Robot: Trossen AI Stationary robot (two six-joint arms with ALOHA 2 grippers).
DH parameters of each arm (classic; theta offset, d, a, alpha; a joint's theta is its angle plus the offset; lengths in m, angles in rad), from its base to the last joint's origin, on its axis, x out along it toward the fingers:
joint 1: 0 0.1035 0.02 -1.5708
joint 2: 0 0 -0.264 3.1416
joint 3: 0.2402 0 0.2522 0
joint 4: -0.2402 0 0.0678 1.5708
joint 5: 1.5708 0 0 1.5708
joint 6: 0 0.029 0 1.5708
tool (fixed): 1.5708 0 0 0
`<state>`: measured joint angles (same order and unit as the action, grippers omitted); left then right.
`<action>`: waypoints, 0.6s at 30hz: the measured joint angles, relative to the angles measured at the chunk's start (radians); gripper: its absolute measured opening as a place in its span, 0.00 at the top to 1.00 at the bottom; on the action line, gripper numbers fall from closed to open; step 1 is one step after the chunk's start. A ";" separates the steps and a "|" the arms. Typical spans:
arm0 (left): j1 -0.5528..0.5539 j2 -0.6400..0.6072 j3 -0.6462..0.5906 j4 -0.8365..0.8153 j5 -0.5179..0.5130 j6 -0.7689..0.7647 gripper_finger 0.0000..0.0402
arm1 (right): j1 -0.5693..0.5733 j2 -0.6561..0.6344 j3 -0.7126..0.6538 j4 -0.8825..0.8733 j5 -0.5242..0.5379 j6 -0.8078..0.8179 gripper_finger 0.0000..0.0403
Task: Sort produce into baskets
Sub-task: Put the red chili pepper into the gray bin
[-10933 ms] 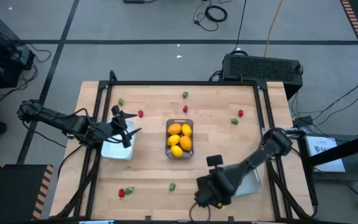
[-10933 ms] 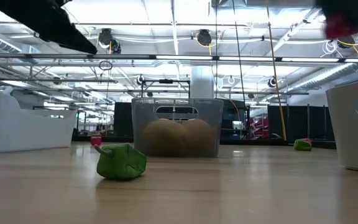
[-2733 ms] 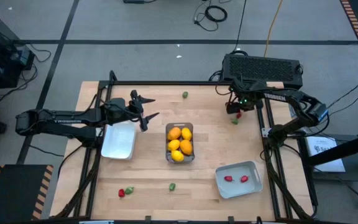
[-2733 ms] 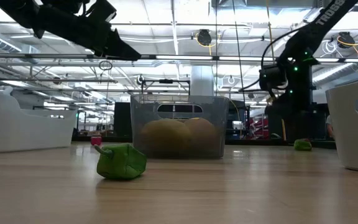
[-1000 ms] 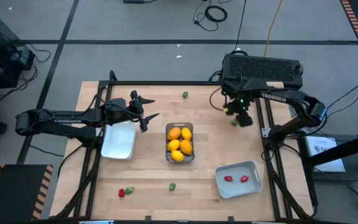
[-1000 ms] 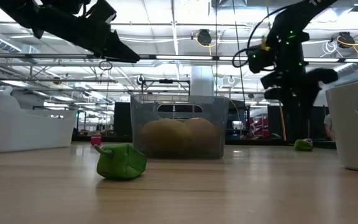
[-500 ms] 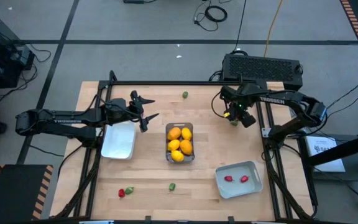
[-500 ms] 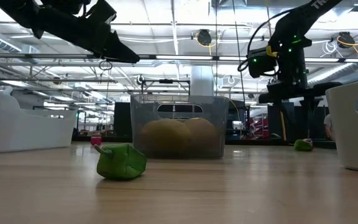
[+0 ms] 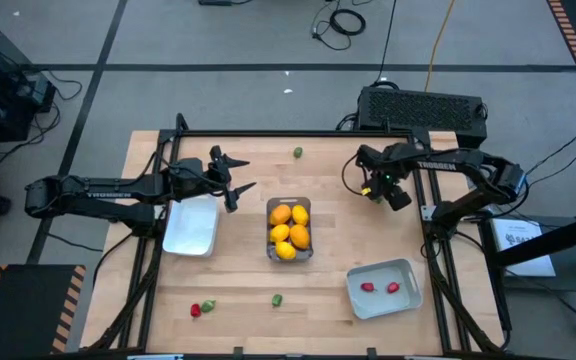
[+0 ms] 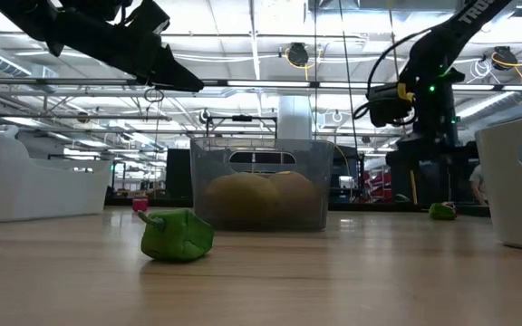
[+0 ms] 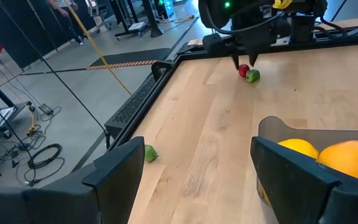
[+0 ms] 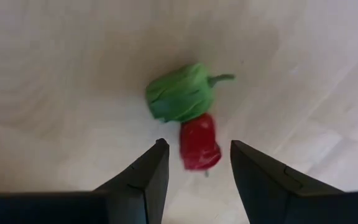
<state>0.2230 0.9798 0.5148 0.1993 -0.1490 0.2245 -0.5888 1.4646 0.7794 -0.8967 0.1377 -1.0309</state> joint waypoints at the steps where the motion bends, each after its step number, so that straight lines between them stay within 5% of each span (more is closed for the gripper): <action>1: 0.000 0.000 0.000 0.000 0.000 0.000 0.25 | 0.000 0.000 -0.004 0.014 0.000 0.000 0.60; 18: 0.000 0.000 0.000 0.000 0.003 -0.005 0.25 | 0.000 -0.002 -0.105 0.124 0.000 0.042 0.63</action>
<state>0.2230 0.9795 0.5148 0.1993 -0.1455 0.2194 -0.5888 1.4624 0.6746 -0.7727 0.1377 -0.9888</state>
